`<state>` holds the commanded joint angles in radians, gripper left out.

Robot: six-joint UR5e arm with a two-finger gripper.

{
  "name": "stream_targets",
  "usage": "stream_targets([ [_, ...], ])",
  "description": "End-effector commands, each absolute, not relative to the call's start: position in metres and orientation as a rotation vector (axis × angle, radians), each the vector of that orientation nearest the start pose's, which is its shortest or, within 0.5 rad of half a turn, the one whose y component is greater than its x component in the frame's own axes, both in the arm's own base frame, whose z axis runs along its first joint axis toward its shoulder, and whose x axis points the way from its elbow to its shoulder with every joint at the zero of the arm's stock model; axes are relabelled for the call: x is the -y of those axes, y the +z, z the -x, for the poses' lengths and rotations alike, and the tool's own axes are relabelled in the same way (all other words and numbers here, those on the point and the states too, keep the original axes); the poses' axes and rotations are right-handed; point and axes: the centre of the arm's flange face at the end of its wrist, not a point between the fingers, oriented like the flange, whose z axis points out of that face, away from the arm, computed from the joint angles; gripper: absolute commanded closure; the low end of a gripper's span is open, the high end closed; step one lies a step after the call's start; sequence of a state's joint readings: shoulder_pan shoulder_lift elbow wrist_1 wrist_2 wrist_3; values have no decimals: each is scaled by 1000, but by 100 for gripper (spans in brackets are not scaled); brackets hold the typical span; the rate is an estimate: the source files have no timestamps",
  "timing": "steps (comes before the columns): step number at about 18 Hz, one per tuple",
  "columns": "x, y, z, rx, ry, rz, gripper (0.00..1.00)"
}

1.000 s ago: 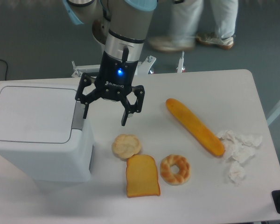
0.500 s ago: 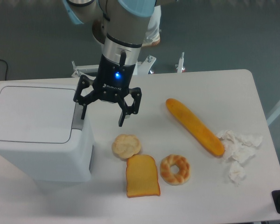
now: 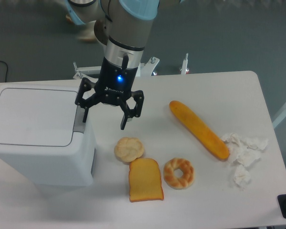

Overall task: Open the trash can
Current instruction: 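Lower the gripper finger onto the lid's edge and press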

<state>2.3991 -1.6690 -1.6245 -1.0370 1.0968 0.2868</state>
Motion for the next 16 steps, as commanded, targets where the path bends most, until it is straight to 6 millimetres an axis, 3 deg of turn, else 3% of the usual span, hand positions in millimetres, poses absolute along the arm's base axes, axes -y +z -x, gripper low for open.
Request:
stream_targets([
  [16, -508, 475, 285, 562, -269, 2510, 0],
])
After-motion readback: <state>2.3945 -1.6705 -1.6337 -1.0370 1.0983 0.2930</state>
